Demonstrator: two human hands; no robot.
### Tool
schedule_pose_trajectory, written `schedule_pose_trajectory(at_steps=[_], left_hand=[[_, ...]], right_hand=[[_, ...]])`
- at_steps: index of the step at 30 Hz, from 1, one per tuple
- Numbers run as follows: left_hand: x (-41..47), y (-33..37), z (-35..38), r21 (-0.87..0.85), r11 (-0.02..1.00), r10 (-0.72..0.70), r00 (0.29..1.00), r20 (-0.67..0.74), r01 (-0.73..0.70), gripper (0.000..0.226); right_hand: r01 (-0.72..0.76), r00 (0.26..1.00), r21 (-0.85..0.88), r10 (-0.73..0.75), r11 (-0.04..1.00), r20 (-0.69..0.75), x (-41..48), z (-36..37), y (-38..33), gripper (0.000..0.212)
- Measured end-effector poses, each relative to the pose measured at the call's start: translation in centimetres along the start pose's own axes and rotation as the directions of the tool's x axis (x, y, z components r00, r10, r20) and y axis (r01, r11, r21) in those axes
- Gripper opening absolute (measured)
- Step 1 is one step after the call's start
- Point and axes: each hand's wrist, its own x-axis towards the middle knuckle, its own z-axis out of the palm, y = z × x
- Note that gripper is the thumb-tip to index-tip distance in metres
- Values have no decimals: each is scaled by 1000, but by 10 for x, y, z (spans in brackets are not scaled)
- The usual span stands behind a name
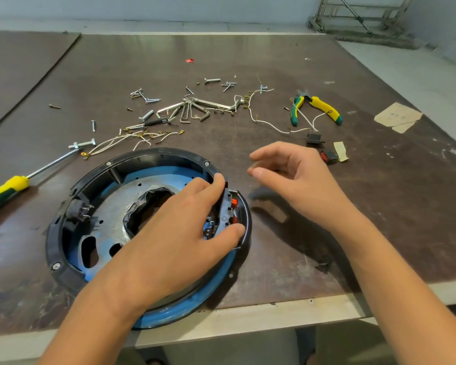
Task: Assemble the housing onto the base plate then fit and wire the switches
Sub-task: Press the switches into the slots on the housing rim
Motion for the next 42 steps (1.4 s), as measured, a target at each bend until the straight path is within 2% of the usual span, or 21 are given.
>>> schedule_pose_trajectory(at_steps=[2,4,5,8,11,16,21,23,25,27,29,31,34,38,42], left_hand=[[0,0,1,-16,1000,-6,1000,-9,5,85],[-1,-1,2,-25,1000,-7,1000,-9,7,84],[-2,-2,3,-29,1000,-11,1000,-5,11,85],[-2,-2,3,-57,998,-37,999,0,37,89],[-1,-2,4,-79,996,-51,999,-10,50,88],[1,-2,6,-43,998,-46,999,-19,45,81],[1,-2,7,-82,996,-39,999,-27,37,74],[1,-2,7,-93,995,-40,999,-27,37,62],[1,0,6,-86,995,-45,999,-29,43,66],[1,1,5,-79,996,-46,999,-26,44,65],[1,3,4,-61,997,-54,999,-8,53,71],[1,3,4,-51,996,-70,997,10,70,77],[0,4,4,-63,995,-72,997,19,73,74],[1,3,4,-68,995,-77,997,29,79,80],[2,2,4,-87,993,-74,997,23,76,76]], right_hand=[[-19,988,-266,-23,964,-151,5,-8,14,19],[-95,981,-532,-11,841,-192,9,-23,30,26],[-154,982,-622,48,767,-183,11,-31,38,29],[-304,949,-753,250,584,-190,12,-52,54,30],[-343,937,-747,263,569,-230,10,-61,54,28],[-347,936,-653,200,673,-291,8,-60,47,28],[-212,935,-538,9,816,-356,9,-54,47,29],[-176,915,-321,35,930,-402,11,-49,42,32],[-125,926,80,145,989,-350,11,-39,31,36],[-93,961,442,196,892,-193,9,-27,19,34],[-92,986,592,156,800,-58,5,-19,10,30],[-100,994,617,109,780,24,3,-14,4,29],[-114,993,591,68,799,99,0,-9,0,28],[-112,986,609,12,786,166,-1,-3,-4,33],[-138,982,621,24,772,189,-2,2,-3,27]])
